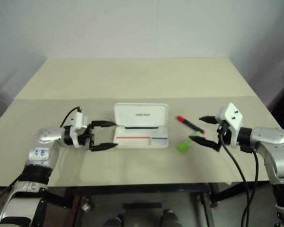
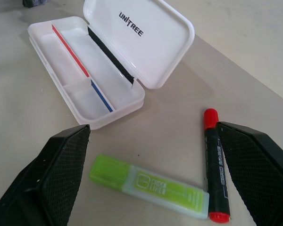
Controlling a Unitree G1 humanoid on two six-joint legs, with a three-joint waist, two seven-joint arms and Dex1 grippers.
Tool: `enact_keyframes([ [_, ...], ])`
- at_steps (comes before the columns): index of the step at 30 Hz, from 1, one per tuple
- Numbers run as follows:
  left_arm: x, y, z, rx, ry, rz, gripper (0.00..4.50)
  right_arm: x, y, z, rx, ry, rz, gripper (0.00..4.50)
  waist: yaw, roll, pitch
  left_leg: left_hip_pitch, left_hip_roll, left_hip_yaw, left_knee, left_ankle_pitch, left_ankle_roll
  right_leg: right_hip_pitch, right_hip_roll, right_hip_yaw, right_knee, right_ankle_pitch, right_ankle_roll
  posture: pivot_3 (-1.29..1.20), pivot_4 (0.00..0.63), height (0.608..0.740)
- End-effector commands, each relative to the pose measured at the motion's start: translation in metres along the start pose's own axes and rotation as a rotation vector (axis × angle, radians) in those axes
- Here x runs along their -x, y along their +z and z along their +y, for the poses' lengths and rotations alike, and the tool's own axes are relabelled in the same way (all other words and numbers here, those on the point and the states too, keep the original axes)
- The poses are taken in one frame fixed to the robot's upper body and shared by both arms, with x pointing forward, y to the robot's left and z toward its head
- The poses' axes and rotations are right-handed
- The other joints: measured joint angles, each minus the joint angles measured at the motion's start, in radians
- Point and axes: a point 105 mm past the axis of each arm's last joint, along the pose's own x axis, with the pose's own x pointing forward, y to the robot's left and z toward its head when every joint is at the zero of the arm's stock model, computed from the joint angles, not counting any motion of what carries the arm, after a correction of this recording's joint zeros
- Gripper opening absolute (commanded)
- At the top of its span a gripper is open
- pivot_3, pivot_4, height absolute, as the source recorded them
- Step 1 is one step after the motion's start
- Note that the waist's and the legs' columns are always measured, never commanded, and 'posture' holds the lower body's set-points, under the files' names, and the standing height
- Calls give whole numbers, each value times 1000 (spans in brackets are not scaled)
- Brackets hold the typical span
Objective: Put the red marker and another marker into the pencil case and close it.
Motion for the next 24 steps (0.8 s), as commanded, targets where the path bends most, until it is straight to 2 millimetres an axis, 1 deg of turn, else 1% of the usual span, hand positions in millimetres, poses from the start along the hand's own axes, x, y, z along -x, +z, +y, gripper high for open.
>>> enact_keyframes([
  [1,-8,11,5,-44,-26,-31,4455,4,12,1,42,-28,-53,4500,3,0,0,0,0,0,0,0,0,0,0,0,0,0,0,0,150,740],
  [5,-21,11,4,-46,-57,-53,4455,3,10,3,35,-41,-58,4500,3,0,0,0,0,0,0,0,0,0,0,0,0,0,0,0,150,740],
  [8,-33,13,1,-47,-92,-72,4455,3,15,3,39,-46,-67,4500,5,0,0,0,0,0,0,0,0,0,0,0,0,0,0,0,150,740],
  [14,-44,6,5,-63,-91,-28,4455,2,17,4,51,-37,-67,4500,6,0,0,0,0,0,1,0,0,0,0,0,0,0,0,0,150,740],
  [18,-42,1,3,-88,-123,40,4455,0,20,7,62,-31,-79,4500,10,0,0,0,0,0,1,0,0,0,0,0,0,0,0,0,150,740],
  [22,-33,-10,1,-87,-185,146,4455,-5,19,13,58,-25,-91,4500,10,0,0,0,0,0,1,0,0,0,0,0,0,0,0,0,150,740],
  [24,-32,-5,8,-89,-165,132,4455,-4,19,17,55,-25,-93,4500,12,0,0,0,0,0,1,0,0,0,0,0,0,0,0,0,150,740],
])
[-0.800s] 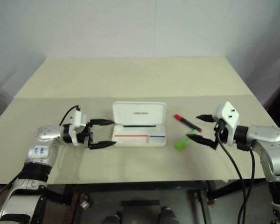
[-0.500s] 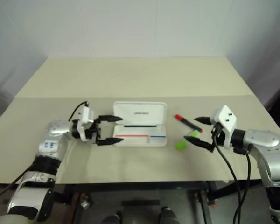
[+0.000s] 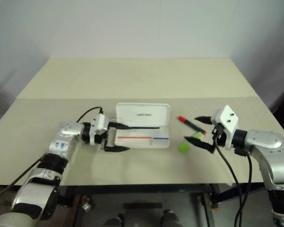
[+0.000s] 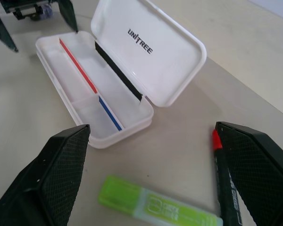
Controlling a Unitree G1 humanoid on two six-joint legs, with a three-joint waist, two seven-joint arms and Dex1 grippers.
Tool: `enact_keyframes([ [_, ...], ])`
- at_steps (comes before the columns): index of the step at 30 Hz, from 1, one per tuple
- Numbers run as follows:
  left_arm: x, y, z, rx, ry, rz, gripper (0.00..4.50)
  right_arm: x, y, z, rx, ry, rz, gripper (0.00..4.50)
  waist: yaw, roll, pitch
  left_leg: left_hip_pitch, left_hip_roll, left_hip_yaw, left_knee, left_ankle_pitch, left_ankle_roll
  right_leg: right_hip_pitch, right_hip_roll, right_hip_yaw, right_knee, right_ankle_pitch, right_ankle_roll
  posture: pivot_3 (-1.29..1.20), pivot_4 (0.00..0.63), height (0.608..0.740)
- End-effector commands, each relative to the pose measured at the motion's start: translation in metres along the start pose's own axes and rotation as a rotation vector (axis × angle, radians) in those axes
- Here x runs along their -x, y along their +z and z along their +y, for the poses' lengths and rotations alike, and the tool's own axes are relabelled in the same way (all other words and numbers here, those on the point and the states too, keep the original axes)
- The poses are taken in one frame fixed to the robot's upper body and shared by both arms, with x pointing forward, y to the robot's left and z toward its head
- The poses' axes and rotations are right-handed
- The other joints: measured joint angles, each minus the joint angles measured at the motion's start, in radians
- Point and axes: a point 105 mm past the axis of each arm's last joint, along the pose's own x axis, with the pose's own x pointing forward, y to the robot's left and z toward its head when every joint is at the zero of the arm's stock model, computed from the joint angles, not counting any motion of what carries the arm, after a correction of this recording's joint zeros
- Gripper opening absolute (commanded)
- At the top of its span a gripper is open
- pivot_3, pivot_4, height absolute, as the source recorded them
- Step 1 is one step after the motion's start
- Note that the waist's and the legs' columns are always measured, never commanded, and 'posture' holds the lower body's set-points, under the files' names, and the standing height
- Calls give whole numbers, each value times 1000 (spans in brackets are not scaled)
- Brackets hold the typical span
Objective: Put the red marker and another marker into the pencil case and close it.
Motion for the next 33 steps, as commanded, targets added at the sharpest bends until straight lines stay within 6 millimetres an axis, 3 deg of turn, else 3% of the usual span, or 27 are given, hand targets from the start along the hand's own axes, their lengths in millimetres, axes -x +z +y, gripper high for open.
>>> enact_keyframes([
  [1,8,12,15,-42,34,-8,4455,4,14,4,37,-17,-51,4500,3,0,0,0,0,0,0,0,0,0,0,0,0,0,0,0,150,740],
  [5,10,19,23,-63,66,-29,4455,7,8,10,17,-17,-45,4500,9,0,0,-1,0,0,0,0,0,0,0,0,-1,0,0,0,150,740],
  [19,22,24,20,-81,77,-34,4455,-4,11,6,15,-22,-82,4500,6,0,0,-1,0,0,0,0,0,0,0,0,-1,0,0,0,150,740],
  [33,-1,23,-3,-66,-106,-7,4455,-6,9,11,1,-35,-93,4500,7,0,0,-1,0,0,0,0,0,0,0,0,-1,0,0,0,150,740],
])
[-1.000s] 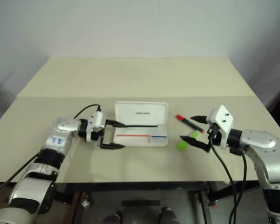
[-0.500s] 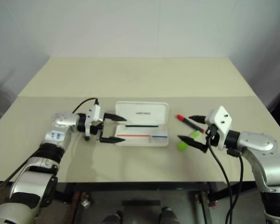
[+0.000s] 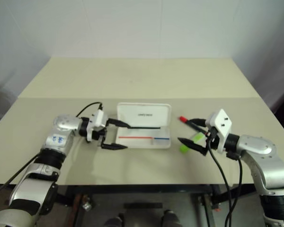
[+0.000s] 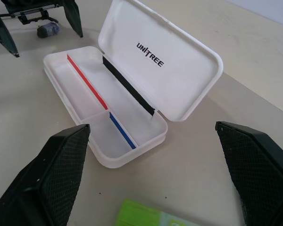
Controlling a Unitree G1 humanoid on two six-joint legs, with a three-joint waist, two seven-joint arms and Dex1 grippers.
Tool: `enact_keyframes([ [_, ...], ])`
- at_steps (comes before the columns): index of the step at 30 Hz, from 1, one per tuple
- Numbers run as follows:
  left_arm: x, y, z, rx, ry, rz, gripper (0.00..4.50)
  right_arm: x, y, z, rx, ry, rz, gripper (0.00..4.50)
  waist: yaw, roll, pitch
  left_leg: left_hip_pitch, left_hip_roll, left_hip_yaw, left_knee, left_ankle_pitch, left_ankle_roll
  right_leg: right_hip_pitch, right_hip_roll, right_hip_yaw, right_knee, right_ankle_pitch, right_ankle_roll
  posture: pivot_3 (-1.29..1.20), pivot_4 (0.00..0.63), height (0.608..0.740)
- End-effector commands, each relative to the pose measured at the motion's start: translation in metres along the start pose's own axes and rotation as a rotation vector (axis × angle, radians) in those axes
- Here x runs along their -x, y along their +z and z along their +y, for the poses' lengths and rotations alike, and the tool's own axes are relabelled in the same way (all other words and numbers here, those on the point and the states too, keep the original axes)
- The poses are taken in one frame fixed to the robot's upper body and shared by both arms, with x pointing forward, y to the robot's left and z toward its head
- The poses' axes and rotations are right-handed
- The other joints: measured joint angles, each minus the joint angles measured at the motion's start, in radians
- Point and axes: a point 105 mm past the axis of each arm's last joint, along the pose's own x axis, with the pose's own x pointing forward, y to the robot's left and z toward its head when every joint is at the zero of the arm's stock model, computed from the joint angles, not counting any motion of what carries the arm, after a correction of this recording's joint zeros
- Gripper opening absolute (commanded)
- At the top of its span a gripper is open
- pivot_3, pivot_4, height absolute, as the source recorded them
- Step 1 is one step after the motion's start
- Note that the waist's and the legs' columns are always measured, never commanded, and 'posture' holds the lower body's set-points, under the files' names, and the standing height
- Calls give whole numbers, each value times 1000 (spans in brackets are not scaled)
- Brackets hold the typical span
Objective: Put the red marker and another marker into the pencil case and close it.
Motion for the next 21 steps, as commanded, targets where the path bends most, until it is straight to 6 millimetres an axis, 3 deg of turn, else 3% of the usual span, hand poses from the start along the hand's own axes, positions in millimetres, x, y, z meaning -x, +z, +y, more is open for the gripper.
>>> enact_keyframes([
  [1,-2,7,-4,-39,-52,19,4455,4,12,1,40,-17,-40,4500,1,0,0,0,0,0,0,0,0,0,0,0,0,0,0,0,150,740],
  [21,-15,-23,-7,9,-151,202,4455,9,8,4,29,-59,-39,4500,1,0,0,0,0,0,0,0,0,0,0,0,0,0,0,0,150,740],
])
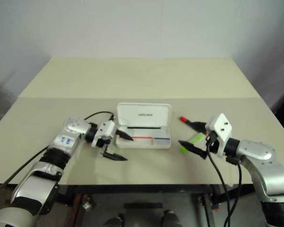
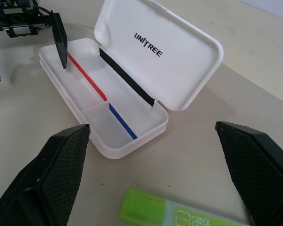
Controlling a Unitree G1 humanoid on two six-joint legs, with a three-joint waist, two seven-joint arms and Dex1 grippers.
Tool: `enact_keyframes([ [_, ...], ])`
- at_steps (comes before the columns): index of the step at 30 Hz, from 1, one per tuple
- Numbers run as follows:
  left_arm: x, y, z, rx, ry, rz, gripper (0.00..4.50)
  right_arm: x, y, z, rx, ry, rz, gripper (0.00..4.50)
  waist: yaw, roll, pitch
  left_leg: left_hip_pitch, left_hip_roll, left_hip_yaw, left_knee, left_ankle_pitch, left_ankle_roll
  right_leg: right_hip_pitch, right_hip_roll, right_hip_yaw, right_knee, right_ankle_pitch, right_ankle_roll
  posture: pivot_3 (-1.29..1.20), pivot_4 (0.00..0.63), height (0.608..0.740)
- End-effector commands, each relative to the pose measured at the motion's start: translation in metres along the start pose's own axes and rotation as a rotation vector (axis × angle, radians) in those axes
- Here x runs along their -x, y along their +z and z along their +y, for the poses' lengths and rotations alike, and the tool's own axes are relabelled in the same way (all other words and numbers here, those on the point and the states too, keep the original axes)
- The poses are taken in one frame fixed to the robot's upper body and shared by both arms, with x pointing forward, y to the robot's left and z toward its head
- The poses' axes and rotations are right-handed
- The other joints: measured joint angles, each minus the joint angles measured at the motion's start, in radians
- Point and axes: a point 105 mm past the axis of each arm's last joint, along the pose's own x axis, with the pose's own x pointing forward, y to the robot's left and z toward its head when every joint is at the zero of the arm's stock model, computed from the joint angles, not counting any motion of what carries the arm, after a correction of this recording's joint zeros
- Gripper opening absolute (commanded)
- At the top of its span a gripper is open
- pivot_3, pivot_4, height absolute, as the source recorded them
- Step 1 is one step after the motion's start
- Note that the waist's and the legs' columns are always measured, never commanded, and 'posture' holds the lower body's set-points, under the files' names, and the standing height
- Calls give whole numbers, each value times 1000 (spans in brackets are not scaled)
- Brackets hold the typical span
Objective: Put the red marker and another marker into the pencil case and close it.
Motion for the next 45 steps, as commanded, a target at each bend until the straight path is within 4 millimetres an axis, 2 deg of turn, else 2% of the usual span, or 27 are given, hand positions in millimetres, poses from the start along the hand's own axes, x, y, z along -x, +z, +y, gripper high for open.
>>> enact_keyframes([
  [1,0,2,7,-35,10,38,4455,5,15,-2,36,-27,-57,4500,-1,0,0,0,0,0,0,0,0,0,0,0,0,0,0,0,150,740],
  [4,-2,-5,10,-39,17,110,4455,6,15,-2,35,-31,-57,4500,0,0,0,0,0,0,0,0,0,0,0,0,0,0,0,0,150,740],
  [9,-3,-4,11,-42,8,101,4455,7,15,-2,34,-36,-55,4500,1,0,0,0,0,0,1,0,0,1,0,0,0,0,-1,0,150,740],
  [10,-3,-4,12,-40,11,103,4048,7,14,-2,34,-37,-54,4500,0,0,0,0,0,0,2,0,0,1,0,0,0,-1,-3,0,150,740],
  [12,-3,-5,14,-38,18,109,3526,8,14,-2,34,-38,-53,4500,0,0,0,0,0,0,2,0,0,1,0,0,0,-7,-14,0,150,740],
  [22,-3,1,20,-62,55,85,85,8,15,-4,39,-38,-54,4500,1,0,0,0,0,0,2,0,0,1,0,0,0,-4,-9,0,150,740],
  [32,13,23,23,-128,122,14,21,9,16,-6,43,-30,-47,4500,-2,0,0,-1,0,0,2,0,0,0,0,0,0,-4,-9,0,150,740],
  [36,22,28,20,-145,151,21,21,10,15,-7,44,-21,-40,4500,-4,0,0,0,0,0,0,0,0,0,0,0,1,0,0,0,150,740],
  [40,28,30,11,-145,188,44,21,11,15,-9,46,-14,-34,4500,-3,0,0,0,0,0,0,0,0,0,0,0,0,0,0,0,150,740],
  [45,20,36,-5,-135,223,37,21,12,14,-13,47,-7,-24,4500,0,0,0,0,0,0,0,0,0,1,0,0,0,0,0,0,150,740],
])
